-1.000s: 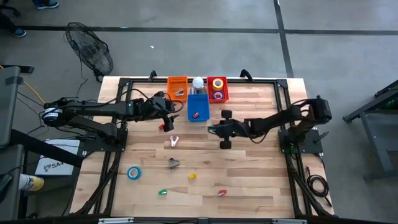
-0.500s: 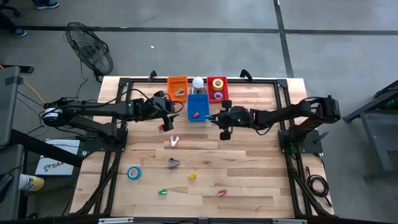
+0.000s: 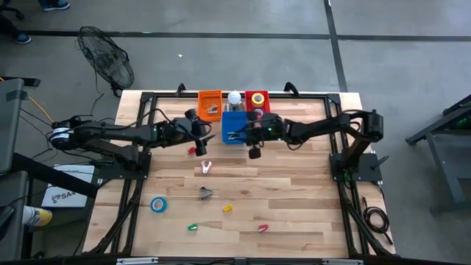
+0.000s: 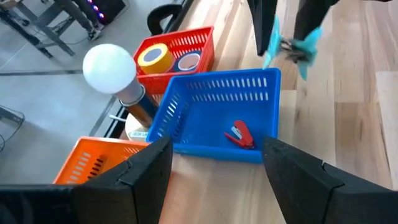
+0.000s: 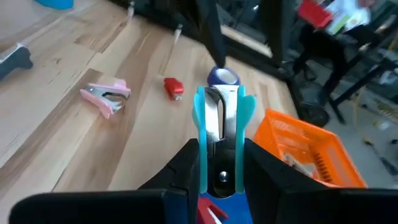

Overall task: Pick and place Stapler, Stapler remover, tape
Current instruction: Put the light blue staple remover into the orange basket

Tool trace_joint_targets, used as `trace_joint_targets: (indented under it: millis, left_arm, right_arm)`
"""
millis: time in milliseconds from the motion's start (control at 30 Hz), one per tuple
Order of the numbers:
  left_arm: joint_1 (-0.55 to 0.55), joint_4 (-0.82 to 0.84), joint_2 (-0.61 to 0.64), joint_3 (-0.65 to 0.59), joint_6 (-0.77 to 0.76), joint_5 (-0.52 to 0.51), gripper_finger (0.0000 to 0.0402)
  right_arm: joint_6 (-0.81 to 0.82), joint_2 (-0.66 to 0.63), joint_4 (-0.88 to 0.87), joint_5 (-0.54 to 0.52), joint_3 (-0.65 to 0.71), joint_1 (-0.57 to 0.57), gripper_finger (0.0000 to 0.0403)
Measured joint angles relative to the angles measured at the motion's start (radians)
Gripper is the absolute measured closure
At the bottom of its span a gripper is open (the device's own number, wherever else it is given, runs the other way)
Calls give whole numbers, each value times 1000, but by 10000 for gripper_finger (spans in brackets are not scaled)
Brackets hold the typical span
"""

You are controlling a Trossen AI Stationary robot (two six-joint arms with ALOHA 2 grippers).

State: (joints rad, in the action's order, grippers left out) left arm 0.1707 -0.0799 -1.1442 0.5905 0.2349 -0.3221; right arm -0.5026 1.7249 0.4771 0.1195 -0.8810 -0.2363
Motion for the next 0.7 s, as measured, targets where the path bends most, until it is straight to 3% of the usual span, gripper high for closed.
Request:
trace_joint_targets:
  millis: [200,467,700]
  left_arm:
    - [81,-22,0,-35,1,55,160]
    - [253,-138,0,-71,16,372,160]
    - [310,-137,0,-71,23,493,160]
  right_arm:
    - [-21,71,-151,-6,-151,-2,323]
    - [16,138,-191,16,-239,-42,323]
    - [50,213,-183,76,-320,-68,323]
